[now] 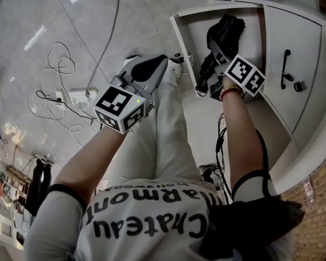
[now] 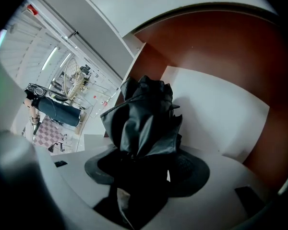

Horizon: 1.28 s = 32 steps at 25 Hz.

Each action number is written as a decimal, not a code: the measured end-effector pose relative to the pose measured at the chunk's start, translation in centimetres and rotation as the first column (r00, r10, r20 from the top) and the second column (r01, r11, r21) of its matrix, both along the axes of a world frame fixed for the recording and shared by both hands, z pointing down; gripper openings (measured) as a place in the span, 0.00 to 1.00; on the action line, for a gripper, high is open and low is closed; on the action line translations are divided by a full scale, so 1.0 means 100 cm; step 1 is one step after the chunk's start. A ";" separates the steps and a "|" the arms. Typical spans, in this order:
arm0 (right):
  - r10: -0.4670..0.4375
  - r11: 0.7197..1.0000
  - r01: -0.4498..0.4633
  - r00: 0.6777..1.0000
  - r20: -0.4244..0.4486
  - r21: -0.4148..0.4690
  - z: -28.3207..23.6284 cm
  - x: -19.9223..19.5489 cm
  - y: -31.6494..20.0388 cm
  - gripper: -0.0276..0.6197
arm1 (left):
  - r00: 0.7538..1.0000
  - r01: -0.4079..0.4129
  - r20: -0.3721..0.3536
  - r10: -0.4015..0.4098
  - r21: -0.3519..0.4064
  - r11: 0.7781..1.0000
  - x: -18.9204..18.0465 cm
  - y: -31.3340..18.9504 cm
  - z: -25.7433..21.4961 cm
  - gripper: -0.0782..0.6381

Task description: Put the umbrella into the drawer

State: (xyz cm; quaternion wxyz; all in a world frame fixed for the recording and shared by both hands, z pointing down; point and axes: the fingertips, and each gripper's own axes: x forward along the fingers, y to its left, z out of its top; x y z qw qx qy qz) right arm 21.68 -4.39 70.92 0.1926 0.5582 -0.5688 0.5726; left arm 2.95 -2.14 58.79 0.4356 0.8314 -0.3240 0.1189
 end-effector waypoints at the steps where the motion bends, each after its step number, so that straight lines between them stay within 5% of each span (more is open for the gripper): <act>1: -0.016 1.000 0.016 1.000 -0.012 0.001 0.002 0.001 -0.002 0.43 | 1.000 0.000 0.001 0.000 0.002 1.000 -0.001 -0.001 0.001 0.13; 11: 0.040 0.998 -0.038 0.999 -0.023 0.051 0.013 0.016 -0.029 0.43 | 1.000 -0.020 -0.003 0.020 0.076 0.997 0.004 -0.020 0.007 0.13; 22: -0.051 0.992 0.063 0.992 -0.113 0.106 0.029 0.020 -0.036 0.43 | 1.000 -0.001 0.007 -0.001 0.199 0.980 0.006 -0.054 0.014 0.13; 32: -0.074 0.987 0.095 0.985 -0.157 0.129 0.039 0.022 -0.033 0.43 | 1.000 0.003 0.014 -0.006 0.230 0.973 0.002 -0.066 0.022 0.13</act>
